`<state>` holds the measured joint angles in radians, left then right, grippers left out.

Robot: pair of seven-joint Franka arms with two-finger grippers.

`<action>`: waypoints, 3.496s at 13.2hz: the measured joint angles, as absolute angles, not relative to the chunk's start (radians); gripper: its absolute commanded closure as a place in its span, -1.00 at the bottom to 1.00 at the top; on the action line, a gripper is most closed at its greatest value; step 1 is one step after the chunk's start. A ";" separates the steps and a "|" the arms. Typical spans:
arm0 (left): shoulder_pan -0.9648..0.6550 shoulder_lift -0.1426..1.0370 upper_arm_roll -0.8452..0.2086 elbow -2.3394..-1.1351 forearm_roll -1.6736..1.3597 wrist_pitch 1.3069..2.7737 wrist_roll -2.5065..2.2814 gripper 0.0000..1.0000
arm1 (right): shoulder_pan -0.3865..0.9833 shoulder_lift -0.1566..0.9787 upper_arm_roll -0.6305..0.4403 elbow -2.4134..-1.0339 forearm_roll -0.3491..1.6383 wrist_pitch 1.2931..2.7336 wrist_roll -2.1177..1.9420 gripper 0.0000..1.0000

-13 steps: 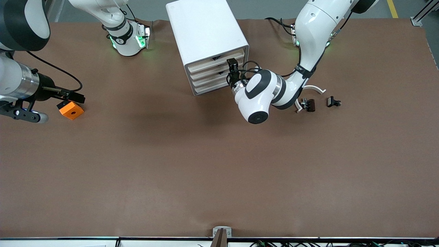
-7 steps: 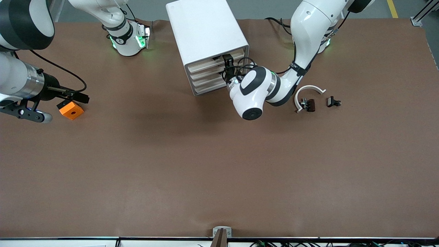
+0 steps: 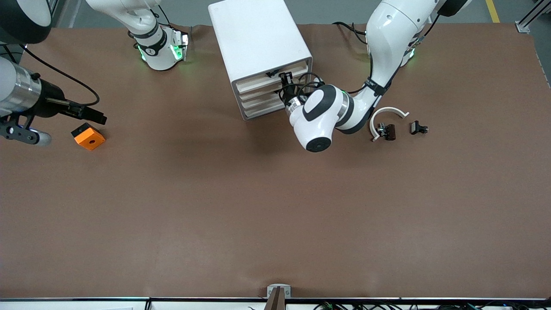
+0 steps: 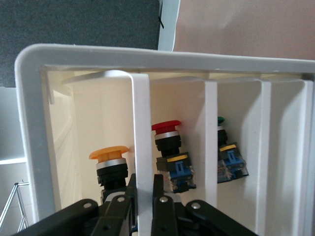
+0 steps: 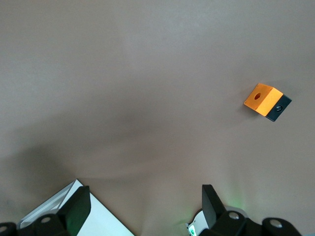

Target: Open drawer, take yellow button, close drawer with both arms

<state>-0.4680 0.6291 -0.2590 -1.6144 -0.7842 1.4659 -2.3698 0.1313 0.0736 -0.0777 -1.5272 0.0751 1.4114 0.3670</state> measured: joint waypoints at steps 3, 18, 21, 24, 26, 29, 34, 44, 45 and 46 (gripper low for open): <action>-0.405 0.629 -0.251 -1.588 -0.783 1.468 -2.381 1.00 | 0.140 0.063 -0.071 -1.522 0.072 1.420 0.462 -1.00; -0.210 0.649 -0.223 -1.396 -0.686 1.485 -2.381 -1.00 | 0.399 0.144 -0.029 -1.348 0.072 1.529 0.902 -1.00; -0.202 0.644 -0.224 -1.310 -0.527 1.484 -2.296 -1.00 | 0.470 0.210 -0.028 -1.352 0.072 1.580 1.055 -1.00; -0.199 0.609 -0.227 -1.252 -0.363 1.484 -2.176 -1.00 | 0.582 0.246 -0.026 -1.354 0.070 1.646 1.194 -1.00; -0.168 0.553 -0.226 -1.237 -0.324 1.473 -2.027 -1.00 | 0.641 0.277 -0.025 -1.356 0.069 1.660 1.228 -1.00; -0.111 0.480 -0.223 -1.236 -0.268 1.381 -1.717 -1.00 | 0.728 0.324 -0.025 -1.357 0.069 1.665 1.349 -1.00; -0.105 0.399 -0.225 -1.252 -0.111 1.321 -1.358 -1.00 | 0.879 0.419 -0.025 -1.358 0.064 1.749 1.561 -1.00; -0.074 0.186 -0.224 -1.527 -0.031 1.478 -0.782 -1.00 | 0.939 0.453 -0.030 -1.429 0.021 1.857 1.642 -1.00; -0.068 0.160 -0.224 -1.567 -0.031 1.506 -0.737 -1.00 | 0.940 0.454 -0.030 -1.444 0.021 1.865 1.641 -1.00; -0.062 0.136 -0.224 -1.603 -0.031 1.531 -0.692 -1.00 | 0.941 0.454 -0.030 -1.455 0.021 1.870 1.639 -1.00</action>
